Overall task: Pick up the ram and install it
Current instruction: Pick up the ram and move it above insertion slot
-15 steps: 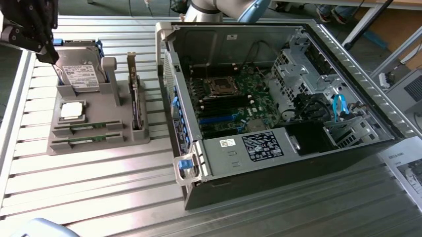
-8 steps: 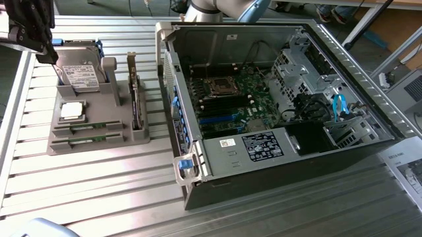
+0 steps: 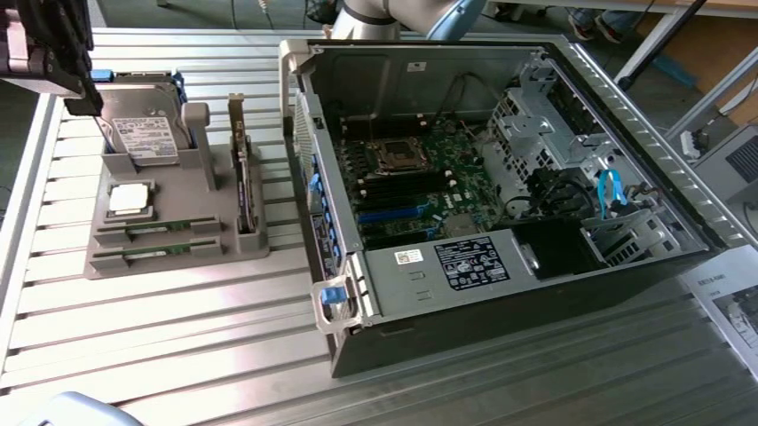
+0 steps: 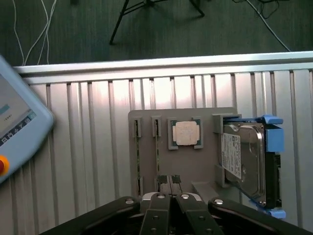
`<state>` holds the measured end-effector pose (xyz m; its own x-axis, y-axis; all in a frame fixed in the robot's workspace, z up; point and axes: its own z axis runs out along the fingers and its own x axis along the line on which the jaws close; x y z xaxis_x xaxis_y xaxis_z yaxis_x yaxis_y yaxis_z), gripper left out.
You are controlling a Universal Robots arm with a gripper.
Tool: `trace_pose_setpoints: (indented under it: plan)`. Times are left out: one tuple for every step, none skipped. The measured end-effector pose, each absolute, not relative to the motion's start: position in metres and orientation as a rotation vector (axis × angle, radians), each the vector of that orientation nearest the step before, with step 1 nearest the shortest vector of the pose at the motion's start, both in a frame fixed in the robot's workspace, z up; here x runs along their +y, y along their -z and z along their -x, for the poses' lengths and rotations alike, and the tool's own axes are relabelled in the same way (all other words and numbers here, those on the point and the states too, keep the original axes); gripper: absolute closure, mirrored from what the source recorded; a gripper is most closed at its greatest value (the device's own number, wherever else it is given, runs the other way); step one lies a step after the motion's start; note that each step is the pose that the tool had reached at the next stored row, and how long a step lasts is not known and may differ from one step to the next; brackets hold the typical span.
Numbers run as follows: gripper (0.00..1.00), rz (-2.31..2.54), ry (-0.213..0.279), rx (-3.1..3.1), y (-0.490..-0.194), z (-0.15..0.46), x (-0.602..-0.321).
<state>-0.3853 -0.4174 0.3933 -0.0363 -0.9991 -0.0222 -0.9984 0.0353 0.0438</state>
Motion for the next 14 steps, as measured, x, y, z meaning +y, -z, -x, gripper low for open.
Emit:
trace_pose_setpoints:
  plan:
    - [0.90, -2.184, 0.073, -2.236, -0.3933, 0.3853, -0.4174]
    - [0.90, -2.196, 0.073, -2.225, -0.3933, 0.3853, -0.4174]
    - [0.90, -2.199, 0.073, -2.221, -0.3933, 0.3853, -0.4174]
    - [0.90, -2.199, 0.073, -2.221, -0.3933, 0.3854, -0.4173]
    - [0.90, -2.199, 0.073, -2.221, -0.3933, 0.3853, -0.4173]
    - [0.90, -2.199, 0.073, -2.221, -0.3933, 0.3853, -0.4173]
    - [0.90, -2.199, 0.073, -2.221, -0.3933, 0.3853, -0.4173]
    - [0.90, -2.199, 0.073, -2.221, -0.3933, 0.3853, -0.4173]
    - [0.90, -2.199, 0.073, -2.221, -0.3933, 0.3853, -0.4173]
    - [0.90, -2.199, 0.073, -2.221, -0.3933, 0.3853, -0.4173]
    - [0.90, -2.199, 0.073, -2.221, -0.3933, 0.3853, -0.4173]
    - [0.90, -2.199, 0.073, -2.221, -0.3933, 0.3850, -0.4172]
    - [0.90, -2.199, 0.073, -2.221, -0.3933, 0.3843, -0.4172]
    - [0.90, -2.199, 0.073, -2.221, -0.3933, 0.3832, -0.4173]
